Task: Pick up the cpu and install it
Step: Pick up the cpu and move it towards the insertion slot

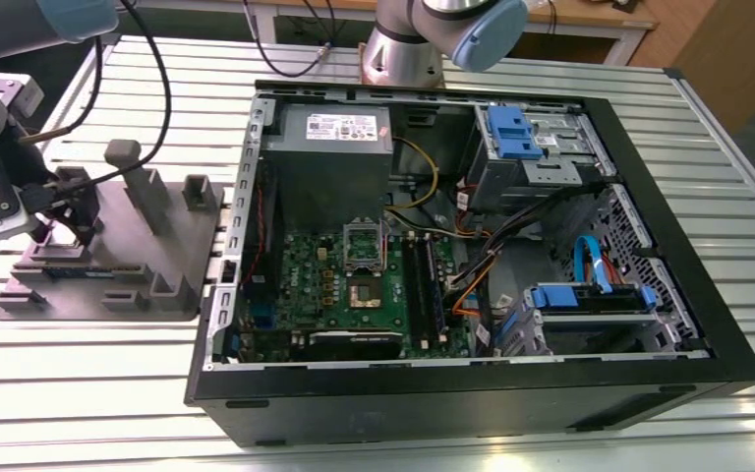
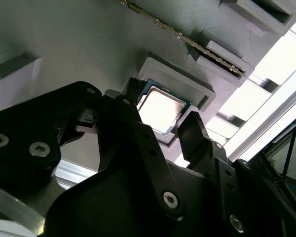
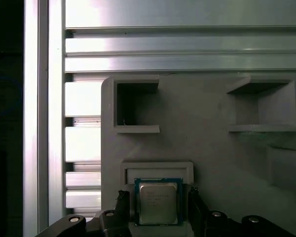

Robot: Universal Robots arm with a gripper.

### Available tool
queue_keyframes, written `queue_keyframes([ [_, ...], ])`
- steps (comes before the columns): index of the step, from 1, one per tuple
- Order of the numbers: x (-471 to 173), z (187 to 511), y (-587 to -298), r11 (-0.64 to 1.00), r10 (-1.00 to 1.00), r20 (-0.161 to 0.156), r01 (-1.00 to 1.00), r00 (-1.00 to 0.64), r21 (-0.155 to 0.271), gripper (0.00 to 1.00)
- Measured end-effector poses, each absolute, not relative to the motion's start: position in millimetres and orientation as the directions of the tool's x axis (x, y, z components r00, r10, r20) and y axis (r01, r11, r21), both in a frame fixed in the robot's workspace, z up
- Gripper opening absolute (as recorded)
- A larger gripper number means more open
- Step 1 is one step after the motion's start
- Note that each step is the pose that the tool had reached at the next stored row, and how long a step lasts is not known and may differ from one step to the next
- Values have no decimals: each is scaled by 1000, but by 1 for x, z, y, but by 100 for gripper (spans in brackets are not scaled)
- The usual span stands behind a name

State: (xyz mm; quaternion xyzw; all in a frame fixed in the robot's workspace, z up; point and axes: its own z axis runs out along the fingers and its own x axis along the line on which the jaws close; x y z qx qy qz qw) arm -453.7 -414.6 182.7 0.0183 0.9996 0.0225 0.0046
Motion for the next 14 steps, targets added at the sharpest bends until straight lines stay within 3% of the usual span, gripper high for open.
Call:
queue_keyframes([
  [14,-454,182,-415,998,37,-8,36,-999,45,58],
])
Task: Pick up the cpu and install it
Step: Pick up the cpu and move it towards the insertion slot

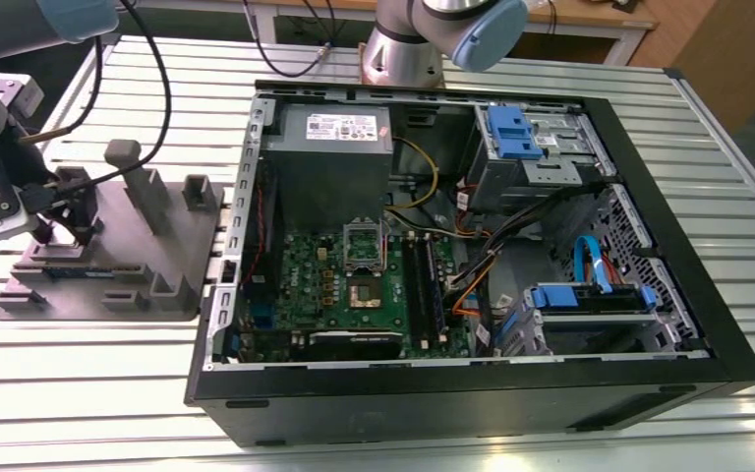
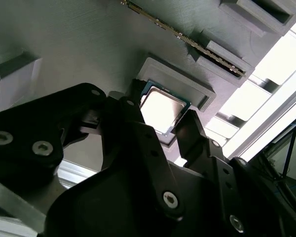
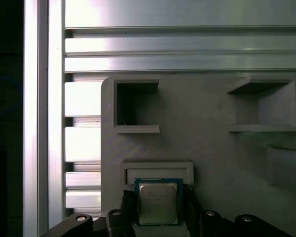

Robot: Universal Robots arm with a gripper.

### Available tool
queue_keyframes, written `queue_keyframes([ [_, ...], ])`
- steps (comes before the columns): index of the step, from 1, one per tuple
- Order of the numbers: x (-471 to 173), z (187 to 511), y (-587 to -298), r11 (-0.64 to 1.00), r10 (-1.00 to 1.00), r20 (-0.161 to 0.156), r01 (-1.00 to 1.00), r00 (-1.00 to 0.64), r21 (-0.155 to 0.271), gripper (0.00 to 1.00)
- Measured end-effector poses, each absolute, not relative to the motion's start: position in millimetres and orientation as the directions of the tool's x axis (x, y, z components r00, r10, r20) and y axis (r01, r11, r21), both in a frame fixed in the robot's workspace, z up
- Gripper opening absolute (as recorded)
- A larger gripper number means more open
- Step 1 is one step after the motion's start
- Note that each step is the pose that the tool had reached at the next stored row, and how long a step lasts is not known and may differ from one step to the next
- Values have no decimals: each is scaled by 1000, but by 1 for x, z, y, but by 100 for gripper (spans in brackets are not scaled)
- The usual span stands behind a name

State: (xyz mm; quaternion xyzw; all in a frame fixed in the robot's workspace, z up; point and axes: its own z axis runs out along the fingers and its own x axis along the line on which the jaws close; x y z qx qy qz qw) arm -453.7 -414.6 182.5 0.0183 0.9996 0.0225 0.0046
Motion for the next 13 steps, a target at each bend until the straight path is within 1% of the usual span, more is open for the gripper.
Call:
queue_keyframes([
  [1,-454,182,-415,998,37,-8,36,-999,45,58],
  [2,-454,182,-415,998,37,-8,36,-999,45,51],
  [8,-454,182,-415,998,37,-8,36,-999,45,51],
  [10,-454,182,-415,998,37,-9,36,-999,45,47],
  [13,-454,182,-415,998,37,-8,36,-999,45,47],
])
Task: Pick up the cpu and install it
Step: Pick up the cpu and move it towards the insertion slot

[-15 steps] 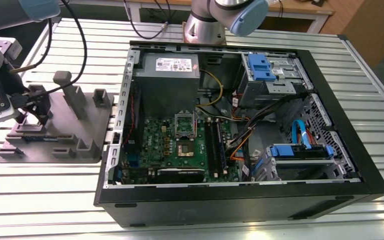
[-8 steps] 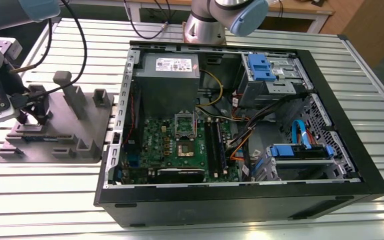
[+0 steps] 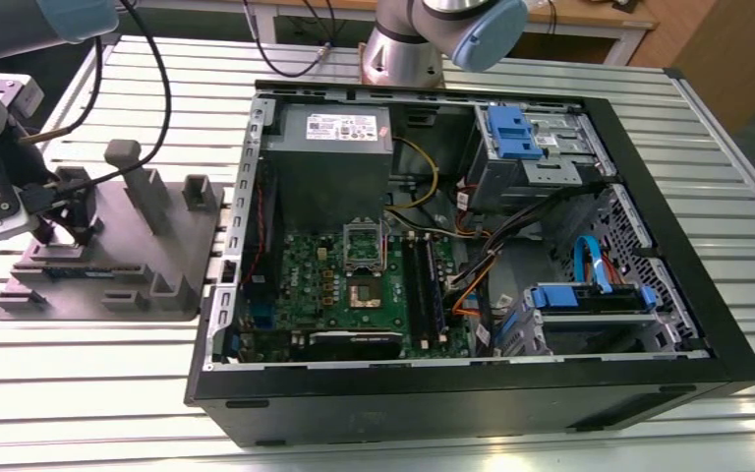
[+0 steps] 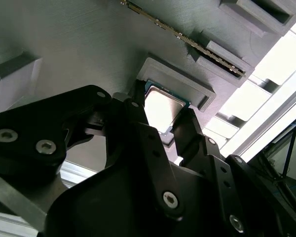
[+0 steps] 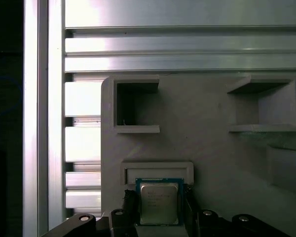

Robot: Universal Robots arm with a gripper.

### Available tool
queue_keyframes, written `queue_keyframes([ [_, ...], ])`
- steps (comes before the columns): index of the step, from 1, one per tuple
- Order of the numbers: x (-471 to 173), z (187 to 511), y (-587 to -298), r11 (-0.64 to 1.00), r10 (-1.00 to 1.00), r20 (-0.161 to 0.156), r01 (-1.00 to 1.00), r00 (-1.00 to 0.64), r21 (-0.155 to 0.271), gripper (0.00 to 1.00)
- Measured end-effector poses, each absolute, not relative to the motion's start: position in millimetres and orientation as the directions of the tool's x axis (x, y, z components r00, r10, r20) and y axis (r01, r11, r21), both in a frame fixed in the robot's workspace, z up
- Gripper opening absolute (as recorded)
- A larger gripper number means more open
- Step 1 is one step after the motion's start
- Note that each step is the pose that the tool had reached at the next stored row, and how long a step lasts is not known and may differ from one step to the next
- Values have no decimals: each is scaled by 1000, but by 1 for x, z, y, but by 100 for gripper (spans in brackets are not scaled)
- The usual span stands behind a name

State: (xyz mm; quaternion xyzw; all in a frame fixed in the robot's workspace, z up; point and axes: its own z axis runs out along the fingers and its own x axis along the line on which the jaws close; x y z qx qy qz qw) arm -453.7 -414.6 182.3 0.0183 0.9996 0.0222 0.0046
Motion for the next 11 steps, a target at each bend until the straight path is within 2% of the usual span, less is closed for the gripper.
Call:
queue_keyframes([
  [11,-454,189,-415,998,37,-9,36,-999,45,47],
])
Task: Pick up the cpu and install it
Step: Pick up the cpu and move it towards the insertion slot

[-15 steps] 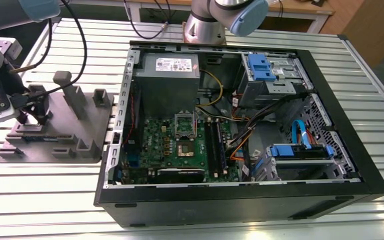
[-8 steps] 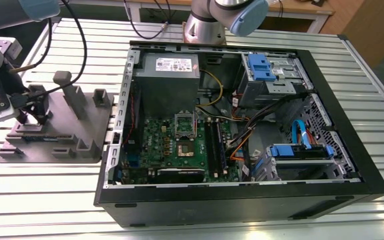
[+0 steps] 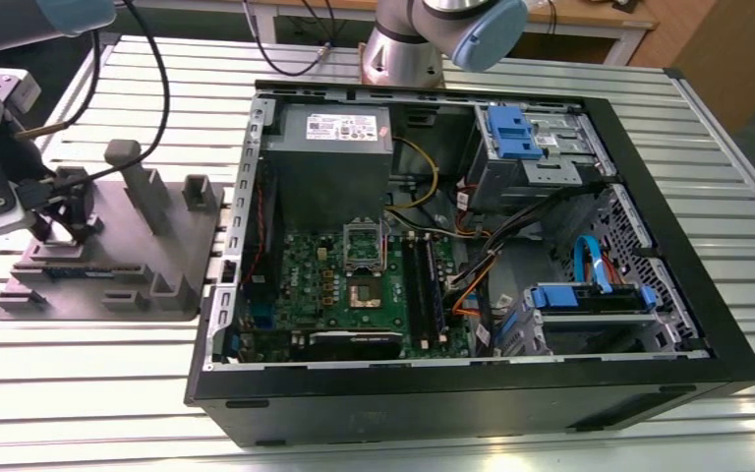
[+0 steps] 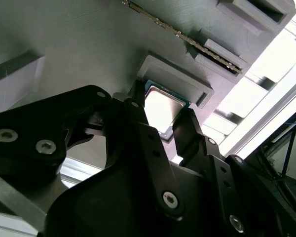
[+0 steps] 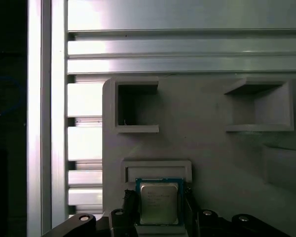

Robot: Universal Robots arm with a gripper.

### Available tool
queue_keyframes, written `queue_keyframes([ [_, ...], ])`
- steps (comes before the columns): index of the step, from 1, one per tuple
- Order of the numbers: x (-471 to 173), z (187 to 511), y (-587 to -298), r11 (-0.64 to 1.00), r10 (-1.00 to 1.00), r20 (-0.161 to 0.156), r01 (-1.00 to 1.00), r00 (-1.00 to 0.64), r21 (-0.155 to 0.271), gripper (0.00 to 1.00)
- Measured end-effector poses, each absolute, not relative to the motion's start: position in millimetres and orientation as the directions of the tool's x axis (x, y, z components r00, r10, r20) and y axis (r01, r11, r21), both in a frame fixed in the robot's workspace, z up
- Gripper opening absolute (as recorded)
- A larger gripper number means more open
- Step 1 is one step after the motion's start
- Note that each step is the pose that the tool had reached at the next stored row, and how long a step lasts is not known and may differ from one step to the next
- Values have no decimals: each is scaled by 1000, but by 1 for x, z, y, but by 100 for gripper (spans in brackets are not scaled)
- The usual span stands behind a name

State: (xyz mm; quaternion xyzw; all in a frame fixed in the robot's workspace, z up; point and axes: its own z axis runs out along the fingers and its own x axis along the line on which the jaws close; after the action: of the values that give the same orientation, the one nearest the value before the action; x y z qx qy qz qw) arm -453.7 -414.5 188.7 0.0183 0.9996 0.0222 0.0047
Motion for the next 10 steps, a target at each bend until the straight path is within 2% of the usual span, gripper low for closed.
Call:
queue_keyframes([
  [10,-454,195,-415,998,37,-9,36,-999,45,47],
])
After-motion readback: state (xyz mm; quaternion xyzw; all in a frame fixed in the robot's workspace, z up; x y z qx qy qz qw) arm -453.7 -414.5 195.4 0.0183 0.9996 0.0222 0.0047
